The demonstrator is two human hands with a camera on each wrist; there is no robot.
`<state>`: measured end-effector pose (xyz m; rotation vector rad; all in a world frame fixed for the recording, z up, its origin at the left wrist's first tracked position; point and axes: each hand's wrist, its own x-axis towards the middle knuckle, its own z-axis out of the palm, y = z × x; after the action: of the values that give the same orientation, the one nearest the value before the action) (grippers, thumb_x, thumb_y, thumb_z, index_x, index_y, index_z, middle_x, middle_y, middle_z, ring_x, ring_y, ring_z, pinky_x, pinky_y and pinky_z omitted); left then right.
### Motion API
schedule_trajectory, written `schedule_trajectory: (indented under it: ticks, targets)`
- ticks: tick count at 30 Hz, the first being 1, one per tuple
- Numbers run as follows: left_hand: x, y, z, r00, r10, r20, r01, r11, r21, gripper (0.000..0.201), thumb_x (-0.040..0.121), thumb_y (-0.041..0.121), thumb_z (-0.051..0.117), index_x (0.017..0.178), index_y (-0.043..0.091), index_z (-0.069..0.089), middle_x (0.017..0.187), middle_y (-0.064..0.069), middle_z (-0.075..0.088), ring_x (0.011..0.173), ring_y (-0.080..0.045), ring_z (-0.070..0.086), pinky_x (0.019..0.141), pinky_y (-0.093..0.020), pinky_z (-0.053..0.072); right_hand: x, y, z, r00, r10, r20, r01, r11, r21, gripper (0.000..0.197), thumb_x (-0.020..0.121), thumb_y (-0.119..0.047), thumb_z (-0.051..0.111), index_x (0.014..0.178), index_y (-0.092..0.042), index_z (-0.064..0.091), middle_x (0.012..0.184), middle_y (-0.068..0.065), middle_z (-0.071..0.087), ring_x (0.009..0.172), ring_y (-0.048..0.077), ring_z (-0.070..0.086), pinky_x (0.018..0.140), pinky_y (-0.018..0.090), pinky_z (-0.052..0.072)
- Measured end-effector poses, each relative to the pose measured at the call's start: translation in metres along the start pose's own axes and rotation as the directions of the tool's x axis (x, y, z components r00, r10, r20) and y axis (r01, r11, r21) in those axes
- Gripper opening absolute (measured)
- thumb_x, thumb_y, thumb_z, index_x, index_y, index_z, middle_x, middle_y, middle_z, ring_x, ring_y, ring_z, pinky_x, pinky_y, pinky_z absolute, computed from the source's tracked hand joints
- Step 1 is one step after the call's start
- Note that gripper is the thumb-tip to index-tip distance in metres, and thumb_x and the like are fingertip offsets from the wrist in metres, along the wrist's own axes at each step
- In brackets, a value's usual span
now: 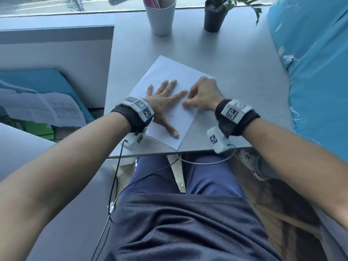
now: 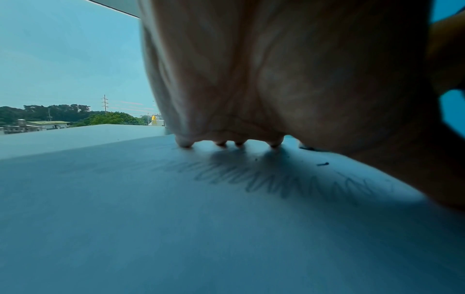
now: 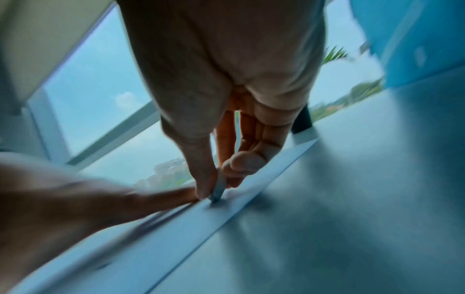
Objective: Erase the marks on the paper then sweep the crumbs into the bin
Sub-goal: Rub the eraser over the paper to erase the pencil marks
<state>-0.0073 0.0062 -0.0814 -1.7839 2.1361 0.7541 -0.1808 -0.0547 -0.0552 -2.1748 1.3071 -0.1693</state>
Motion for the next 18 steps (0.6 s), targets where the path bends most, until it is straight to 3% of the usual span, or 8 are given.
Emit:
schedule_trajectory:
  ticks: [3,5,8,10,13,15,18]
  targets:
    - [0.002,-0.001,0.001,1.0,0.005,-0.018,-0.005,1.0,0.007,0.157,0.027,0.094,0.067,0.15,0.047,-0.019,0.158,0.0,-0.035,0.143,-0.024,-0.035,0.113,-0.065,-0.014,0.007,0.004,-0.005,0.993,0.05,-0.106,-0.051,0.999,-0.006,0.012,0.065,-0.026,0.08,0.064,-0.021,0.069,0.064,-0.003,0.065,0.06,0.008,0.059,0.062,0.018,0.05]
    - [0.003,0.001,0.001,1.0,0.004,-0.013,-0.004,1.0,0.012,0.159,0.026,0.094,0.066,0.15,0.045,-0.019,0.158,-0.001,-0.035,0.143,-0.025,-0.035,0.113,-0.066,-0.014,-0.016,-0.01,0.016,0.999,-0.043,-0.012,0.043,0.997,-0.056,0.016,0.067,-0.022,0.078,0.059,-0.019,0.064,0.06,-0.005,0.061,0.054,0.005,0.053,0.06,0.017,0.048]
    - [0.001,0.0,0.003,1.0,0.005,-0.02,-0.005,1.0,0.016,0.159,0.025,0.095,0.066,0.15,0.046,-0.02,0.158,-0.001,-0.036,0.143,-0.026,-0.035,0.112,-0.066,-0.015,-0.034,-0.017,0.025,0.982,-0.117,0.147,0.124,0.991,-0.044,0.016,0.069,-0.023,0.08,0.062,-0.013,0.071,0.058,-0.007,0.06,0.052,0.002,0.052,0.052,0.011,0.038]
    - [0.001,0.0,0.002,1.0,0.01,-0.009,-0.01,1.0,-0.002,0.158,0.025,0.095,0.066,0.15,0.047,-0.019,0.158,0.0,-0.035,0.143,-0.024,-0.035,0.113,-0.065,-0.015,-0.012,-0.005,0.008,0.998,-0.047,0.035,0.048,0.999,-0.02,0.015,0.067,-0.027,0.083,0.067,-0.015,0.074,0.062,-0.006,0.062,0.055,0.004,0.055,0.052,0.008,0.038]
    - [0.001,0.001,0.0,1.0,0.004,-0.019,-0.004,1.0,-0.004,0.158,0.026,0.094,0.067,0.15,0.046,-0.018,0.159,-0.001,-0.034,0.144,-0.025,-0.035,0.113,-0.065,-0.015,0.007,0.001,-0.005,0.993,0.014,-0.117,-0.016,1.0,-0.015,0.012,0.066,-0.026,0.079,0.067,-0.015,0.074,0.064,-0.004,0.064,0.061,0.008,0.059,0.064,0.02,0.051]
    - [0.002,0.002,0.0,1.0,-0.002,-0.008,0.002,1.0,0.008,0.159,0.026,0.094,0.067,0.15,0.044,-0.021,0.157,-0.001,-0.036,0.143,-0.025,-0.036,0.113,-0.066,-0.014,-0.011,-0.012,0.013,0.997,-0.036,-0.065,0.032,0.998,-0.055,0.011,0.068,-0.02,0.077,0.061,-0.017,0.069,0.061,-0.004,0.062,0.056,0.008,0.056,0.061,0.022,0.052]
    - [0.001,0.0,0.002,1.0,-0.002,-0.003,0.002,1.0,0.001,0.16,0.023,0.096,0.064,0.149,0.046,-0.022,0.156,0.0,-0.038,0.141,-0.024,-0.038,0.113,-0.065,-0.016,-0.034,-0.02,0.025,0.986,-0.135,0.098,0.142,0.988,-0.062,0.016,0.071,-0.019,0.079,0.059,-0.016,0.067,0.058,-0.009,0.056,0.053,0.0,0.049,0.053,0.011,0.037]
